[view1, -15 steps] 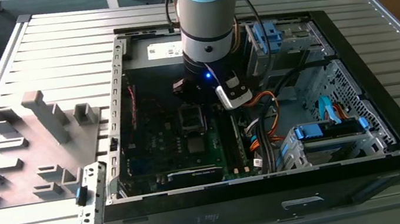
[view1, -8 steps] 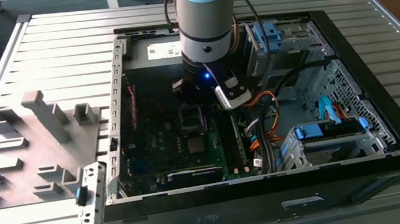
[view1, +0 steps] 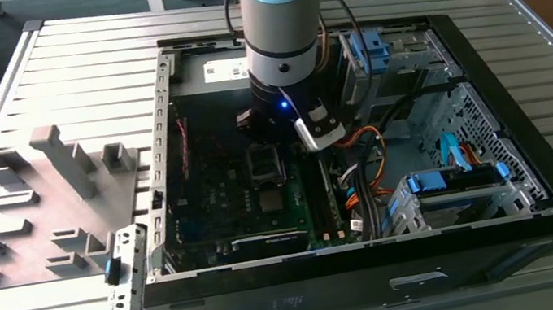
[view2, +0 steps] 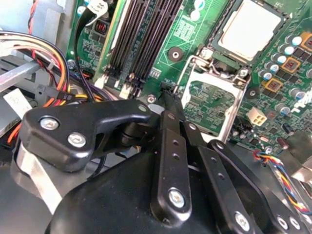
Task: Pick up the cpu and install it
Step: 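Close the cpu cover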
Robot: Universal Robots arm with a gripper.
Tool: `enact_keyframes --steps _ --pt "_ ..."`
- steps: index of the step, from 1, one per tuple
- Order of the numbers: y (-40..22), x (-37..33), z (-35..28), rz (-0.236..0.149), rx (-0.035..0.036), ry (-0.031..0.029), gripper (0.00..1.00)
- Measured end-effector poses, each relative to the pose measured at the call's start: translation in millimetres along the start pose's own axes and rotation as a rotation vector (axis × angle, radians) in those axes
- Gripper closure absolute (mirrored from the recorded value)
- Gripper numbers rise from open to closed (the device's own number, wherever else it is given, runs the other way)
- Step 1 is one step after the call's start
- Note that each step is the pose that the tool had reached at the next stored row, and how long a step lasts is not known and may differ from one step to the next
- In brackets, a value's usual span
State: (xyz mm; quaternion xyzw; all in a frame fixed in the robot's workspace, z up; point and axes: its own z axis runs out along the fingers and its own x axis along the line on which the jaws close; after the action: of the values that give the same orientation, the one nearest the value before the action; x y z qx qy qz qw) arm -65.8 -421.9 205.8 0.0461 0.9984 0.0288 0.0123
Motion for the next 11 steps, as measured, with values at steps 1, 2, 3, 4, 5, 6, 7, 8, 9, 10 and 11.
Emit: enact_keyframes --steps 1,2,3,4,5,6,7,8,9,10,11 --pt "0.0 0.1 -1.1 0.0 -0.0005 0.0002 0.89" --pt "0.0 0.1 -2.3 0.0 -0.0013 0.0002 0.89" --pt "-0.1 0.1 -3.5 0.0 -0.002 0.0002 0.89" --pt "-0.2 0.0 -4.8 0.0 -0.003 0.0003 0.89" --pt "-0.3 -0.1 -6.3 0.0 -0.0042 0.0004 0.89" --pt "-0.4 -0.1 -7.8 0.0 -0.0054 0.0005 0.89" --pt "-0.6 -0.2 -9.3 0.0 -0.0066 0.0006 0.89" --pt "-0.7 -0.3 -10.8 0.0 -0.0078 0.0007 0.89" --pt "-0.9 -0.3 -12.4 0.0 -0.009 0.0009 0.89" --pt "-1.2 -0.4 -14.1 0.0 -0.0102 0.001 0.89" --pt "-1.4 -0.5 -15.8 0.0 -0.0117 0.0011 0.89"
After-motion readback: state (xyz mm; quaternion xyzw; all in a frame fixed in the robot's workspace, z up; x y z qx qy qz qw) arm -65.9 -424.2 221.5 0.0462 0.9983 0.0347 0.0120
